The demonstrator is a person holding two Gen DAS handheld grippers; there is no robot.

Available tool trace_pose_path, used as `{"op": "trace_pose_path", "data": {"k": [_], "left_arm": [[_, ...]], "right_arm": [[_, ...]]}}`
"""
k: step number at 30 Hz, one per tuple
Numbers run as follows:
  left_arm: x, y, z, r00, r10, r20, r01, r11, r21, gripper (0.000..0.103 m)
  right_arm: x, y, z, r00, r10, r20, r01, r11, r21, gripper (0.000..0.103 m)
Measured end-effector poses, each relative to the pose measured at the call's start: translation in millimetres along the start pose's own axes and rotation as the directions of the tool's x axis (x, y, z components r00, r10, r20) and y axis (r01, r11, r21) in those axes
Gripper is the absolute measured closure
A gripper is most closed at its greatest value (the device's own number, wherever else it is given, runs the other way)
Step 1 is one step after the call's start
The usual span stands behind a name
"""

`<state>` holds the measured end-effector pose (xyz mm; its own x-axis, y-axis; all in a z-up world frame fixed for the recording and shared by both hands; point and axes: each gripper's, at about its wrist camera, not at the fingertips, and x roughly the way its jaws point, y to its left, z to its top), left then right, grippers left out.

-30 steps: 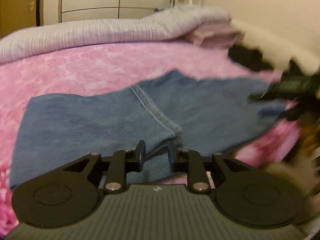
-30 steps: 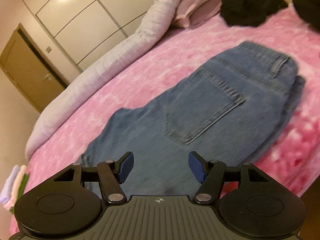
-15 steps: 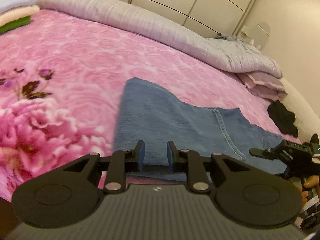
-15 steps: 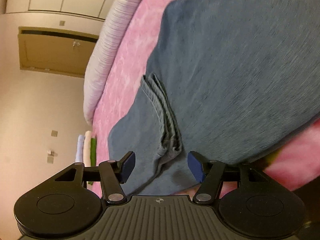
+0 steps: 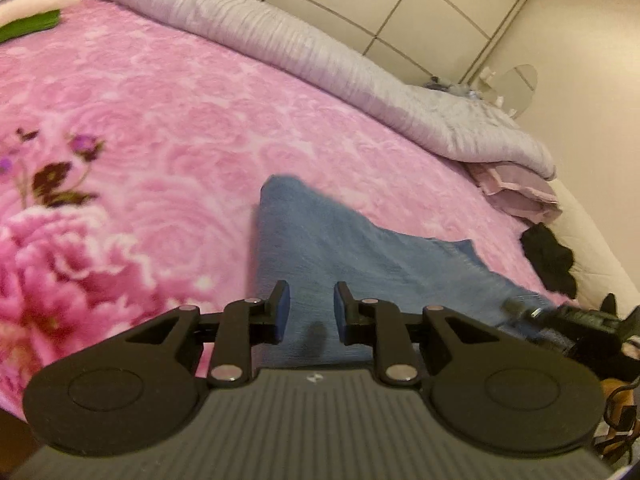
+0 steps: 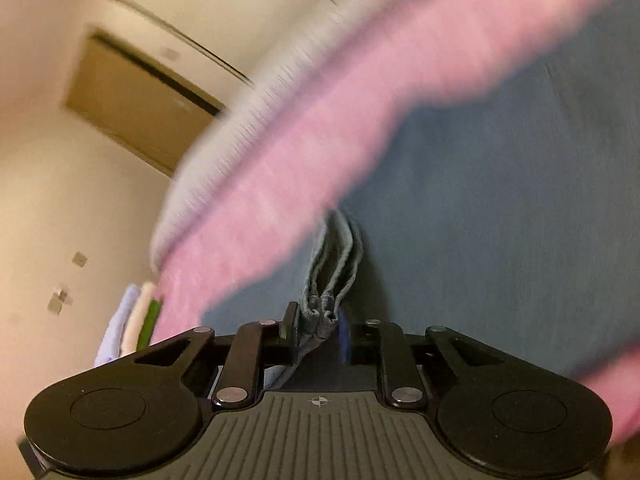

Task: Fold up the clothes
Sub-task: 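Lift the held jeans edge with the right tool and fold it over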

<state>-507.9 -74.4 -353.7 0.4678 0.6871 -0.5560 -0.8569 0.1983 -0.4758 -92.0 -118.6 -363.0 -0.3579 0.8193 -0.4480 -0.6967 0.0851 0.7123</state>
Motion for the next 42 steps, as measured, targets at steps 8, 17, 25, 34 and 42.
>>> {"op": "trace_pose_path", "data": {"k": [8, 17, 25, 34, 42], "left_arm": [[50.8, -52.7, 11.6, 0.982, -0.128, -0.137, 0.145, 0.982, 0.123, 0.085], [94.8, -87.0, -4.8, 0.965, -0.102, -0.242, 0.151, 0.969, 0.195, 0.085], [101.3, -101.9, 7.8, 0.962, -0.078, -0.261, 0.144, 0.959, 0.243, 0.085], [129.9, -134.4, -8.7, 0.933, -0.133, -0.335, 0.232, 0.932, 0.277, 0.085], [131.1, -142.0, -14.6, 0.935, -0.099, -0.339, 0.2, 0.939, 0.279, 0.085]], "right_arm": [[-90.9, -58.9, 39.3, 0.932, -0.271, 0.243, 0.294, 0.954, -0.062, 0.085], [-101.3, -156.7, 35.3, 0.963, -0.22, 0.156, 0.141, 0.904, 0.403, 0.071], [-86.9, -101.8, 53.4, 0.94, -0.274, 0.202, 0.279, 0.96, 0.002, 0.087], [-138.5, -150.3, 84.2, 0.859, -0.397, 0.325, 0.408, 0.912, 0.037, 0.087], [-151.5, -168.6, 88.5, 0.858, -0.369, 0.356, 0.369, 0.927, 0.072, 0.087]]}}
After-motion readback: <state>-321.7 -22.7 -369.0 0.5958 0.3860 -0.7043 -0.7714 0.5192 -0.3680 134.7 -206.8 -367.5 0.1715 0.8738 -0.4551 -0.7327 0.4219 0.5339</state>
